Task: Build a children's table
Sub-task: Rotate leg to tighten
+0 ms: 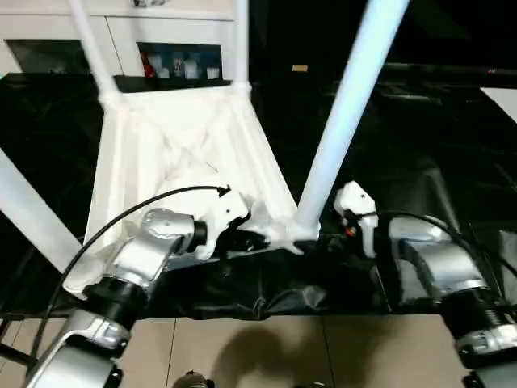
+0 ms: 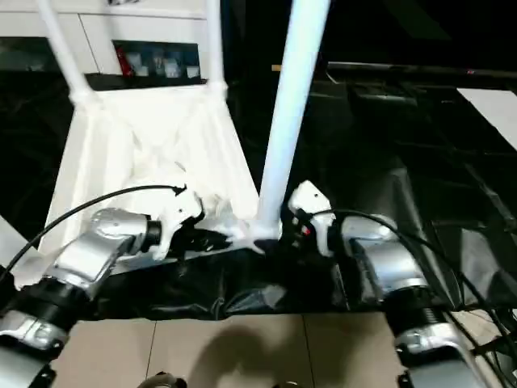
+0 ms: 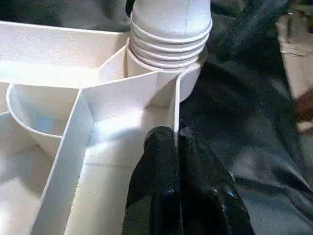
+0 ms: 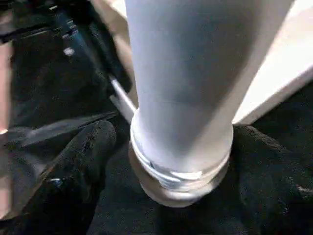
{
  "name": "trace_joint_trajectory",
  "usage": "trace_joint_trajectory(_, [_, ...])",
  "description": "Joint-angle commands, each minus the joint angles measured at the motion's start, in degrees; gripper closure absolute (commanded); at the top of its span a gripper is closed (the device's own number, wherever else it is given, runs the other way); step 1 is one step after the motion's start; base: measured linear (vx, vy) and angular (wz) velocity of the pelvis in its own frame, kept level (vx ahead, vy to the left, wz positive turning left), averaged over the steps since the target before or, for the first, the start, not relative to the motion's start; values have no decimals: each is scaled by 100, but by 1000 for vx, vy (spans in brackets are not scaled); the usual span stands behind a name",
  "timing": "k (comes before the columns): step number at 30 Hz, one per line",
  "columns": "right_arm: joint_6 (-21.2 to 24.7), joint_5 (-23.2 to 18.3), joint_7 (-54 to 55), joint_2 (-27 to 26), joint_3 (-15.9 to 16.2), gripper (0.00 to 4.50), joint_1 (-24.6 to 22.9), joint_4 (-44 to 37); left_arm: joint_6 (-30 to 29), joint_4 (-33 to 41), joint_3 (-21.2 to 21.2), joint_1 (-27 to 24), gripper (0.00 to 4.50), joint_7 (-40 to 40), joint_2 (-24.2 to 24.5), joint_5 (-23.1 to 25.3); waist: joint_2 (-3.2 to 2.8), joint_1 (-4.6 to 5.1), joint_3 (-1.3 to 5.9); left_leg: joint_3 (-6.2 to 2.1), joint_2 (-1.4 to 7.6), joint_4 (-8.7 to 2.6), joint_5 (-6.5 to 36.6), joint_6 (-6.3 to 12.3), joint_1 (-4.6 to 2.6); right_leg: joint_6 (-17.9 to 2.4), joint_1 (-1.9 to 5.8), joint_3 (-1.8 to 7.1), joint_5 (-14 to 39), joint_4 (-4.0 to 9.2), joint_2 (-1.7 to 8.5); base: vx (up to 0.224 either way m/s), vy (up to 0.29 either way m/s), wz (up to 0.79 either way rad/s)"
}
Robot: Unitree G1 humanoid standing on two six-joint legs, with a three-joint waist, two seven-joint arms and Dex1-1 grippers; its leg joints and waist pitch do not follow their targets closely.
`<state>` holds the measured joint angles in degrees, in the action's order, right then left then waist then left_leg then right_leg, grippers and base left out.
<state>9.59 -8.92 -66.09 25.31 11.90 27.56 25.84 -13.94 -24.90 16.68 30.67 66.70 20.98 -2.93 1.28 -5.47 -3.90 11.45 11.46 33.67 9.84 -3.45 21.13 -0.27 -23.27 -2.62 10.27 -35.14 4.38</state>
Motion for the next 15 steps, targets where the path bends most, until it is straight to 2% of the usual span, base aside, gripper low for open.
trace_joint_trajectory(1, [17, -73, -257, 75, 117, 71, -42, -143, 196, 175, 30, -32, 450, 319, 29, -308, 81, -17, 396, -86, 186, -368, 1152, 284, -74, -1183, 244, 220, 1414, 419, 363, 0, 0, 0])
trace_joint_trajectory(3, [6, -81, -337, 86, 111, 104, -39, -151, 210, 207, 74, -44, 450, 560, 141, -339, 77, -15, 402, -84, 191, -369, 1113, 277, -66, -1222, 251, 219, 1339, 402, 362, 0, 0, 0])
trace_joint_trajectory(5, [-5, -58, -402, 82, 118, 112, -32, -155, 193, 208, 86, -41, 450, 642, 177, -338, 69, -17, 403, -79, 195, -369, 1132, 272, -79, -1255, 239, 217, 1315, 399, 356, 0, 0, 0])
trace_joint_trajectory(10, [-122, 27, -452, 41, 219, 165, 10, -86, 233, 133, 75, 3, 450, 721, 179, -283, 78, -46, 403, -77, 193, -367, 1092, 246, -78, -1280, 245, 221, 1230, 388, 363, 0, 0, 0])
trace_joint_trajectory(15, [-172, 49, -438, -52, 236, 176, 55, -2, 251, 110, 90, 13, 450, 711, 151, -275, 86, -49, 404, -79, 193, -367, 1078, 242, -77, -1258, 249, 221, 1267, 388, 367, 0, 0, 0])
